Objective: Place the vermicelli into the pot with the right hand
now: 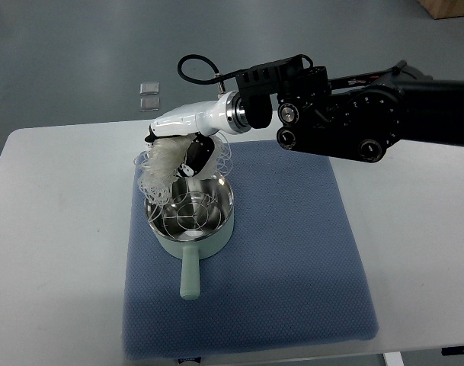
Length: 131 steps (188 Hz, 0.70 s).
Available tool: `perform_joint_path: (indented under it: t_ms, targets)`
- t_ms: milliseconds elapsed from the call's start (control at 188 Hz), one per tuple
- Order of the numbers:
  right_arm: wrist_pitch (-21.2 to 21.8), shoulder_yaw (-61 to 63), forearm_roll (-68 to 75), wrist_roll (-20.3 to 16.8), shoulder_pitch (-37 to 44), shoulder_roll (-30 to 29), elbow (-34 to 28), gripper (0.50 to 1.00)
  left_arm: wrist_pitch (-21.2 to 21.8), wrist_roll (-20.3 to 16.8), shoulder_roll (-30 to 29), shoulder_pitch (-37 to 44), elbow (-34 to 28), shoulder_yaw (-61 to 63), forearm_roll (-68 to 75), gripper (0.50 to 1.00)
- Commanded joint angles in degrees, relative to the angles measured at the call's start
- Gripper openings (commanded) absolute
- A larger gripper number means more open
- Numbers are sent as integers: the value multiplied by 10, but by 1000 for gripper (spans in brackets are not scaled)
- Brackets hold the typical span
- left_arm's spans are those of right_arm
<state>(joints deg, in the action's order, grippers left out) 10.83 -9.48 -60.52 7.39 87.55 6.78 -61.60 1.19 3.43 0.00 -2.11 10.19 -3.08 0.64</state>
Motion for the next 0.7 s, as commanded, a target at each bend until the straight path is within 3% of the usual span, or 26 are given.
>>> perform_joint_path:
  t_ms: [0, 32, 53, 59, 123, 208, 368, 693]
  targets:
    - [0, -9, -6, 0, -19, -3, 12, 500, 0, 0, 0, 0, 0, 0, 1, 1000]
    - [0, -12, -6, 0, -25, -3, 14, 500, -1, 0, 0, 0, 0, 0, 1, 1000]
    - [0, -12, -6, -1, -27, -3, 14, 554, -1, 0, 0, 0, 0, 0, 1, 1000]
    - [0, -13, -6, 0, -28, -3, 14, 586, 0, 0, 0, 0, 0, 0, 0, 1000]
    - [-1, -14, -5, 0, -34, -2, 14, 729, -1, 0, 0, 0, 0, 0, 1, 1000]
    - [0, -14, -3, -1, -37, 1, 14, 793, -1, 0, 0, 0, 1, 1, 1, 1000]
    - [2, -14, 0, -1, -34, 4, 14, 856, -1, 0, 0, 0, 0, 0, 1, 1000]
    - [-2, -4, 5, 0, -17, 35, 14, 856, -1, 0, 0, 0, 0, 0, 1, 1000]
